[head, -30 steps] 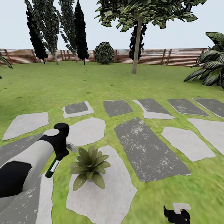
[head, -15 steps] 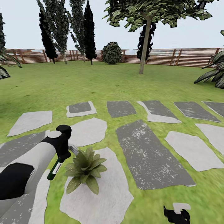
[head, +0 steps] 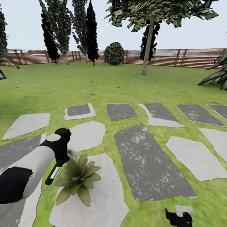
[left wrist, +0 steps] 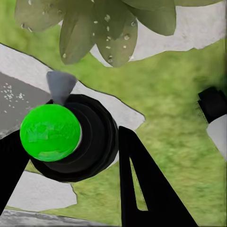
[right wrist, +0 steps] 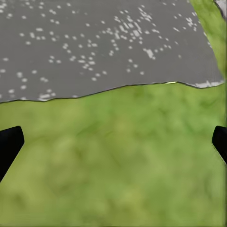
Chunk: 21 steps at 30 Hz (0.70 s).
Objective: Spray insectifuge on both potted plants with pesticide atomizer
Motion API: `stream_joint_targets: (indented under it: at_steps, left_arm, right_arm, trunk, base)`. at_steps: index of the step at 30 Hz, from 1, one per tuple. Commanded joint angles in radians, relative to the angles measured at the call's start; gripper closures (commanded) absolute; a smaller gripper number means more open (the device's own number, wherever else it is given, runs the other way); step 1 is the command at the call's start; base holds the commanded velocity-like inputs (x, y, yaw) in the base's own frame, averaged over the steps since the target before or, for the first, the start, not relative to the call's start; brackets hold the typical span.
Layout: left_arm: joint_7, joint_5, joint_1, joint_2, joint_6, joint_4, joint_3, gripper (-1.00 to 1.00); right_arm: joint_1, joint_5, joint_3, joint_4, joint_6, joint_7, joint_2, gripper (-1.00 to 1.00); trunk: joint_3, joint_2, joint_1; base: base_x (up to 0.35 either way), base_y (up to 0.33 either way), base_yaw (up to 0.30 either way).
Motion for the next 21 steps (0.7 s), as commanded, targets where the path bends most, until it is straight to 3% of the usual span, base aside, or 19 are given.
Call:
stream_joint_targets:
  at_steps: [1, 5, 11, 21]
  left_arm:
    - [-0.010, -0.006, 0.004, 0.001, 0.010, -0.001, -0.003, 1.00]
    - [-0.010, -0.006, 0.025, 0.009, 0.010, -0.002, -0.002, 1.00]
    - [-0.010, -0.006, 0.041, 0.068, 0.009, -0.002, -0.002, 1.00]
    - [-0.010, -0.006, 0.069, 0.078, 0.009, -0.013, -0.001, 1.00]
  right_arm:
    - [0.000, -0.010, 0.009, 0.000, -0.003, -0.001, 0.000, -1.00]
    - [0.000, -0.010, 0.009, 0.000, -0.003, -0.001, 0.001, -1.00]
    - [0.000, -0.010, 0.009, 0.000, -0.003, -0.001, 0.002, -1.00]
    - [0.000, -0.010, 0.009, 0.001, -0.003, -0.001, 0.003, -1.00]
  trunk:
    - [-0.001, 0.000, 0.000]
    - [-0.004, 0.000, 0.000]
    - [-0.007, 0.000, 0.000]
    - [-0.014, 0.000, 0.000]
  base:
    - [0.002, -0.271, 0.206]
    - [0.000, -0.272, 0.238]
    - [0.000, -0.270, 0.248]
    - [0.000, -0.239, 0.248]
